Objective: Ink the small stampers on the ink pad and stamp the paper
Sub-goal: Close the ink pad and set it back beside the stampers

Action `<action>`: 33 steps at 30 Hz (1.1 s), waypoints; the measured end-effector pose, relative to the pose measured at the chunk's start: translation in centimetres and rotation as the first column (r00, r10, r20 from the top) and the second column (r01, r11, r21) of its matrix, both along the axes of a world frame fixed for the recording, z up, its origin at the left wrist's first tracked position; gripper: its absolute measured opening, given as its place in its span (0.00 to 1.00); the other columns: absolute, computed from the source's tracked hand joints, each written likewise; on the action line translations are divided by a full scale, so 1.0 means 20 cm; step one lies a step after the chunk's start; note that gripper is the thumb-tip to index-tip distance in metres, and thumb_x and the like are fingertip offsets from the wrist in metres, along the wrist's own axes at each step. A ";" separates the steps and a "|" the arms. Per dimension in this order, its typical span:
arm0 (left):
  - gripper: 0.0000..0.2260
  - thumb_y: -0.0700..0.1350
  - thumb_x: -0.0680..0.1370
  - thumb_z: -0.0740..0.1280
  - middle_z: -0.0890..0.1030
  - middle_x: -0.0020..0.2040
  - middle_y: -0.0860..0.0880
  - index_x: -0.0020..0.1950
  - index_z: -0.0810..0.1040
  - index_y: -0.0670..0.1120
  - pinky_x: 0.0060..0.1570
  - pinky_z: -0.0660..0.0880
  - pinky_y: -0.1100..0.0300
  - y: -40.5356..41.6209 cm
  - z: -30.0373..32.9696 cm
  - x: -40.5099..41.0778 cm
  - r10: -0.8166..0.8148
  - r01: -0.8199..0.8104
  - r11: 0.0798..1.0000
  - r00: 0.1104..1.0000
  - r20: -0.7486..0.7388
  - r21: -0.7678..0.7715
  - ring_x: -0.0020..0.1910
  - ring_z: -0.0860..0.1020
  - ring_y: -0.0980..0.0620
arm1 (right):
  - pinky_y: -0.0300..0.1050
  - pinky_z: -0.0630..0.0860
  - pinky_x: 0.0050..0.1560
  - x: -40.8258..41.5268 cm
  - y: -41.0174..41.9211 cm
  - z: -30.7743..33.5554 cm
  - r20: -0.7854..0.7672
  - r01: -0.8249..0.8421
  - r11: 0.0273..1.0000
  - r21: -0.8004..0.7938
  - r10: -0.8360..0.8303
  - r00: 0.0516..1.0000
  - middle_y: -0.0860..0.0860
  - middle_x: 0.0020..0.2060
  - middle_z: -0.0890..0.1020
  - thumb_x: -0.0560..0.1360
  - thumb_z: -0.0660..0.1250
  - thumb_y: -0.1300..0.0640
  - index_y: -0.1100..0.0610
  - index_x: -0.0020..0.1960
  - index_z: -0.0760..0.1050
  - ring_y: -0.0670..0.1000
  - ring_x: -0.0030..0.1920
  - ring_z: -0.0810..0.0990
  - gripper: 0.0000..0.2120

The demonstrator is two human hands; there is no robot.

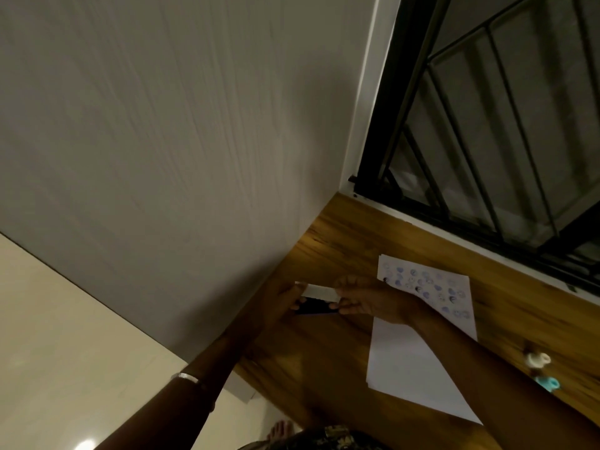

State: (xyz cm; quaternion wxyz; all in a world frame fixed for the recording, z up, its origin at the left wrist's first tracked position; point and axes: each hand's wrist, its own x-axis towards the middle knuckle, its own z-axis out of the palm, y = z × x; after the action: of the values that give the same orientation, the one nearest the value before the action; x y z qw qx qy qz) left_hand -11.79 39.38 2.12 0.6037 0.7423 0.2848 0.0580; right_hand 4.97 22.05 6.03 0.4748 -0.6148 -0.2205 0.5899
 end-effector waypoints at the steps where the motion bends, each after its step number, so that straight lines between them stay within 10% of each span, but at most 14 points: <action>1: 0.08 0.56 0.76 0.67 0.83 0.45 0.56 0.52 0.83 0.58 0.41 0.79 0.67 0.00 0.01 -0.01 -0.048 0.047 0.998 0.999 0.001 0.041 0.43 0.83 0.61 | 0.46 0.78 0.60 0.00 -0.01 0.02 0.041 -0.045 0.999 -0.001 0.045 0.998 0.56 0.57 0.81 0.71 0.72 0.54 0.56 0.59 0.75 0.54 0.59 0.81 0.17; 6: 0.14 0.70 0.73 0.62 0.80 0.51 0.66 0.55 0.77 0.69 0.43 0.79 0.66 0.02 0.05 -0.05 -0.299 0.311 0.867 0.950 -0.091 0.389 0.45 0.79 0.65 | 0.48 0.74 0.63 -0.02 -0.01 0.05 0.313 -0.249 0.968 -0.041 0.249 0.917 0.55 0.60 0.79 0.72 0.71 0.65 0.57 0.62 0.73 0.52 0.62 0.78 0.20; 12: 0.22 0.61 0.72 0.70 0.76 0.57 0.61 0.64 0.76 0.57 0.53 0.69 0.68 0.00 0.07 -0.04 -0.358 0.360 0.790 0.928 -0.104 0.496 0.53 0.74 0.64 | 0.36 0.77 0.55 -0.05 0.00 -0.01 0.448 -0.241 0.969 -0.053 0.238 0.862 0.43 0.58 0.78 0.67 0.77 0.59 0.42 0.57 0.76 0.43 0.59 0.77 0.22; 17: 0.28 0.54 0.71 0.75 0.75 0.67 0.51 0.68 0.73 0.50 0.63 0.67 0.63 -0.04 0.07 -0.04 -0.307 0.293 0.821 0.950 -0.054 0.490 0.64 0.73 0.55 | 0.48 0.72 0.65 -0.06 0.00 -0.15 0.777 -0.173 0.984 -0.042 0.141 0.614 0.48 0.65 0.75 0.65 0.78 0.50 0.48 0.67 0.70 0.49 0.65 0.72 0.33; 33: 0.33 0.48 0.72 0.75 0.65 0.75 0.48 0.74 0.66 0.46 0.73 0.58 0.58 -0.14 0.00 -0.11 -0.168 0.195 0.892 0.981 -0.102 0.408 0.74 0.62 0.49 | 0.53 0.61 0.74 -0.15 -0.01 -0.30 0.750 -0.029 0.997 -0.076 0.076 0.657 0.48 0.76 0.59 0.70 0.74 0.52 0.33 0.71 0.47 0.54 0.74 0.59 0.43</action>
State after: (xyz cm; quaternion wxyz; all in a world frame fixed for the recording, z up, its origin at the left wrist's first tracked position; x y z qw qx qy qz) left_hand -14.00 36.57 2.03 0.4251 0.8785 0.2147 0.0369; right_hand 1.99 21.76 0.08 0.3061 -0.8103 -0.3974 0.3029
